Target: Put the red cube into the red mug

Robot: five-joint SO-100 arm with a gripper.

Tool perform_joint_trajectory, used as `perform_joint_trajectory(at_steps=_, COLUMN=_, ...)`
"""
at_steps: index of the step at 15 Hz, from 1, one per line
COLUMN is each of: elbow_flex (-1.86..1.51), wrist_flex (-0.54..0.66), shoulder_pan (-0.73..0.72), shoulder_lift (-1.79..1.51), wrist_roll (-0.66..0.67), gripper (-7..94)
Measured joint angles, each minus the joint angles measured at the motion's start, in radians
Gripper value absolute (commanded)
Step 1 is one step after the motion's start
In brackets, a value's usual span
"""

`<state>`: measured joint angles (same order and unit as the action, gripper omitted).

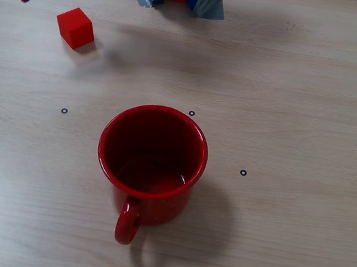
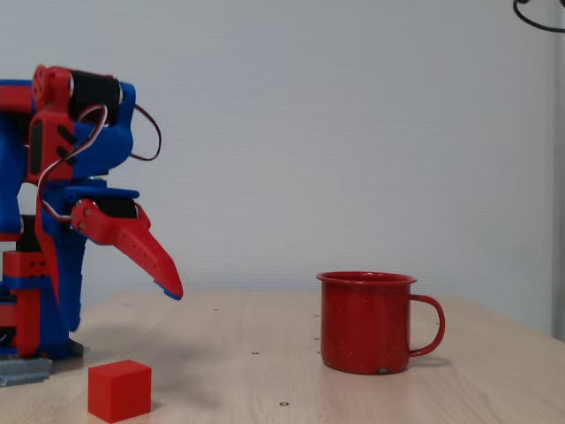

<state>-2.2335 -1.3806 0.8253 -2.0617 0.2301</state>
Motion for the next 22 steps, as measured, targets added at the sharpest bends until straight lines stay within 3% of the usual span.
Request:
perform_joint_trajectory(at_steps=3, elbow_flex=-0.061, wrist_flex=0.124, shoulder_pan=-0.003, shoulder_lift=0.026, wrist_roll=-0.043, gripper=58)
perform_joint_trajectory(at_steps=9, elbow_flex=-0.072, wrist_flex=0.176, shoulder_pan=-0.054, shoulder_lift=0.107, wrist_roll=-0.077, gripper=58)
perform_joint_trajectory(at_steps=16, elbow_flex=-0.172, wrist_flex=0.359, shoulder_pan=-0.074, shoulder_lift=0.153, wrist_roll=-0.115, gripper=55)
perform_joint_trajectory(at_steps=19, elbow_flex=-0.181, wrist_flex=0.387, shoulder_pan=-0.103, shoulder_lift=0.184, wrist_roll=-0.115, gripper=49)
perform_joint_trajectory(at_steps=22, elbow_flex=-0.181, wrist_flex=0.411, shoulder_pan=-0.101, shoulder_lift=0.198, wrist_roll=-0.133, gripper=35)
